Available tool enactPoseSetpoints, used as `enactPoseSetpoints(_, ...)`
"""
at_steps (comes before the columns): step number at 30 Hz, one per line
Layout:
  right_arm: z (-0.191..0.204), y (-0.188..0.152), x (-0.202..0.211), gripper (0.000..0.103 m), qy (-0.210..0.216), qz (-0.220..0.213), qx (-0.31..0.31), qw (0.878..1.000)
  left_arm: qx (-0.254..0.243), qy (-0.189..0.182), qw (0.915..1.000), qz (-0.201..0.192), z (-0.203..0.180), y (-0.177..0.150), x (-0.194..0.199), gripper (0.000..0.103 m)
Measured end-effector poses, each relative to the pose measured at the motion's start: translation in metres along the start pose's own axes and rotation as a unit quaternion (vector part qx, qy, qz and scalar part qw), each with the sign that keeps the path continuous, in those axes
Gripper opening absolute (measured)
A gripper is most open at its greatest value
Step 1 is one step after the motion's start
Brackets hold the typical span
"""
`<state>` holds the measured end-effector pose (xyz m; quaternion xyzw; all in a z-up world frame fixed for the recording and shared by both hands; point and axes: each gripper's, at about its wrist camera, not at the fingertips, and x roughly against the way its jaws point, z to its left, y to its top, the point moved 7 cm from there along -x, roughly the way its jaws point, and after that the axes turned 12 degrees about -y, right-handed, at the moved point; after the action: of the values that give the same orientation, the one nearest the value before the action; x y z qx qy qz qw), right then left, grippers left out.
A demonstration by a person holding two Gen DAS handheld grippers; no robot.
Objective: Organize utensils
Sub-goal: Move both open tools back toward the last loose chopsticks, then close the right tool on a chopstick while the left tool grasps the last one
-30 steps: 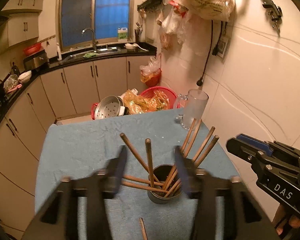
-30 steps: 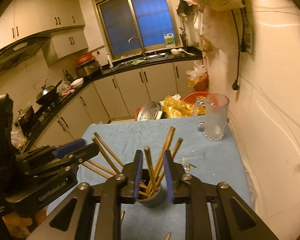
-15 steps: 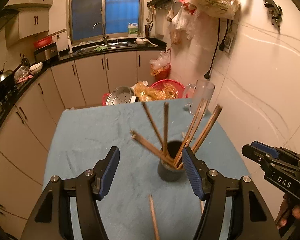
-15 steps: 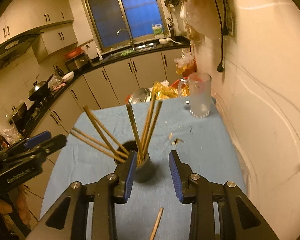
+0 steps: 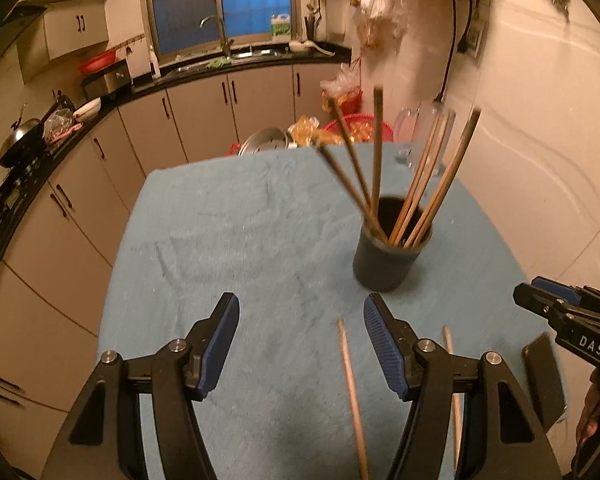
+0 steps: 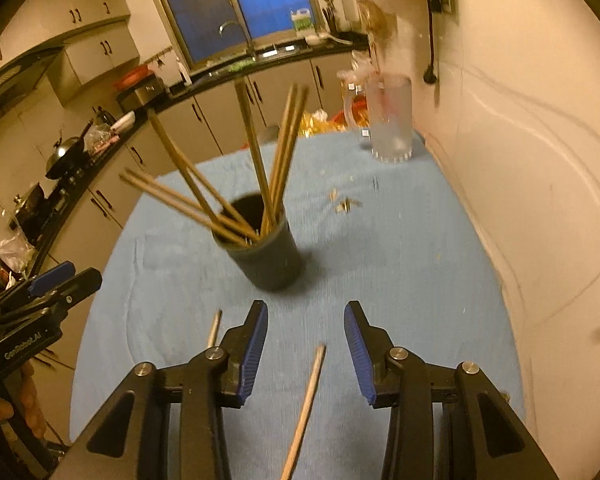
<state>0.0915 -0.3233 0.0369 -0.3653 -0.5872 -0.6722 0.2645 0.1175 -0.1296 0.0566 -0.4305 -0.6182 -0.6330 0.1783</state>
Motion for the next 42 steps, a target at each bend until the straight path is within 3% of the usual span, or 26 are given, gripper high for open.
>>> enactPoseSetpoints(6,0.004,-0.032,-0.023,0.043,0.000,0.039,0.009,0.999,0.002,0.002,0.9996,0.029,0.004,-0.025,-0.020,0.066)
enactPoseSetpoints(15,-0.011,-0.054,-0.061,0.043,-0.024,0.081,0.010,0.996,0.002,0.007,0.9978,0.066,0.008,-0.048,-0.059,0.066)
enactPoseSetpoints(27,0.017,-0.056,-0.089,0.043,-0.019,0.091,0.049,0.994,0.028,0.009,0.9960,0.085,0.018,-0.047,-0.093,0.066)
enactPoseSetpoints(42,0.018,-0.059,-0.116,0.040,-0.008,0.126,0.034,0.991,0.061,0.003,0.9924,0.107,0.032,-0.049,-0.121,0.066)
